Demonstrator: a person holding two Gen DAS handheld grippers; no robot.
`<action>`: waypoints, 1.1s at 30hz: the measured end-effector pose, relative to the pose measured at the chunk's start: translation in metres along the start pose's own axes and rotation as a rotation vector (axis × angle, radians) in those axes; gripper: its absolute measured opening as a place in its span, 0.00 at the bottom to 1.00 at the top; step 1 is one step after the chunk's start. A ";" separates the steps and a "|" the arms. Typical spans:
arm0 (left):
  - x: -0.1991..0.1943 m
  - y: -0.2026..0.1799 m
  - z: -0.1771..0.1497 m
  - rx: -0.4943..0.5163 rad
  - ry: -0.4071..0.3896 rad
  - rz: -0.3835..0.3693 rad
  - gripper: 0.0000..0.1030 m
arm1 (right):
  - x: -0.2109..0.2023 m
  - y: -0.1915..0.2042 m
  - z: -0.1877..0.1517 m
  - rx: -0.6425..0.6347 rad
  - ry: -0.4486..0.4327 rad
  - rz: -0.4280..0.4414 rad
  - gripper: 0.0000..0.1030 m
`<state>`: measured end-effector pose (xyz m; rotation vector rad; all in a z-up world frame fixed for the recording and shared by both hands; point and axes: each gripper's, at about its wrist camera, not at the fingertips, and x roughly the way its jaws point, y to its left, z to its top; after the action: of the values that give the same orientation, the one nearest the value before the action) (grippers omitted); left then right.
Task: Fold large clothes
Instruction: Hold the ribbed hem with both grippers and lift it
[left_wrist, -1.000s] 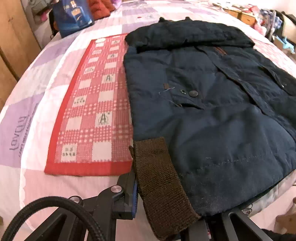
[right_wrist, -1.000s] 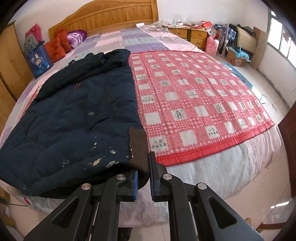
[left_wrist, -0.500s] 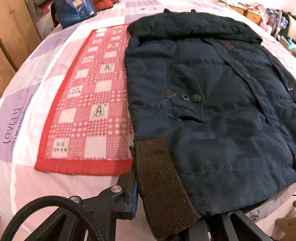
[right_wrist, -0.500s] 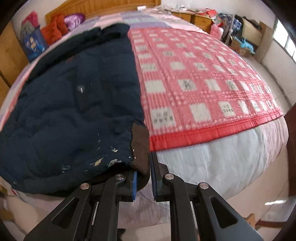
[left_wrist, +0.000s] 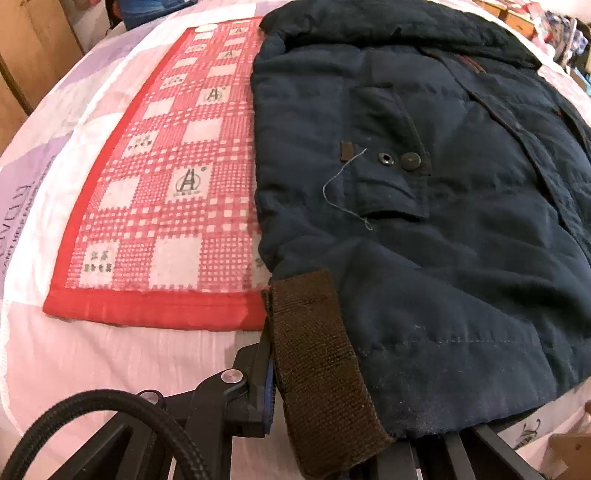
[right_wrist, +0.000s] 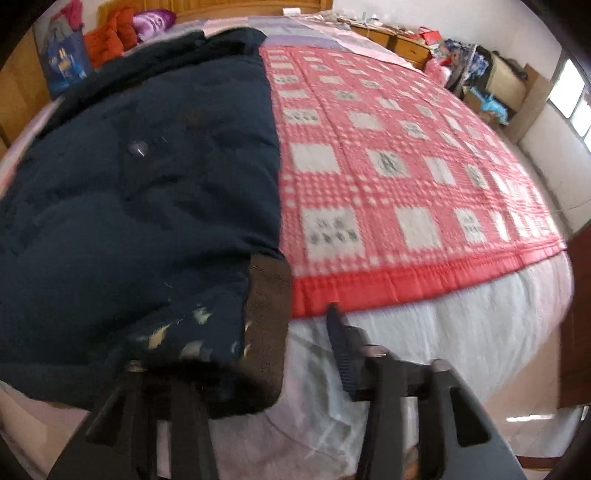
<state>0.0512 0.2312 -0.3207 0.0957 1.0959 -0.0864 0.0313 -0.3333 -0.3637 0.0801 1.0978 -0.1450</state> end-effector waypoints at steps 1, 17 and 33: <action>-0.001 0.001 0.000 -0.001 0.000 -0.002 0.13 | -0.003 -0.001 0.000 0.015 0.006 -0.005 0.13; -0.069 0.005 -0.007 0.023 -0.087 -0.050 0.13 | -0.117 -0.014 0.017 0.070 -0.094 0.046 0.09; -0.144 -0.019 -0.060 0.006 0.143 -0.083 0.13 | -0.227 -0.038 -0.020 0.058 0.096 0.038 0.09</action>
<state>-0.0692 0.2229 -0.2204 0.0626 1.2425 -0.1589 -0.0940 -0.3502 -0.1702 0.1612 1.1869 -0.1401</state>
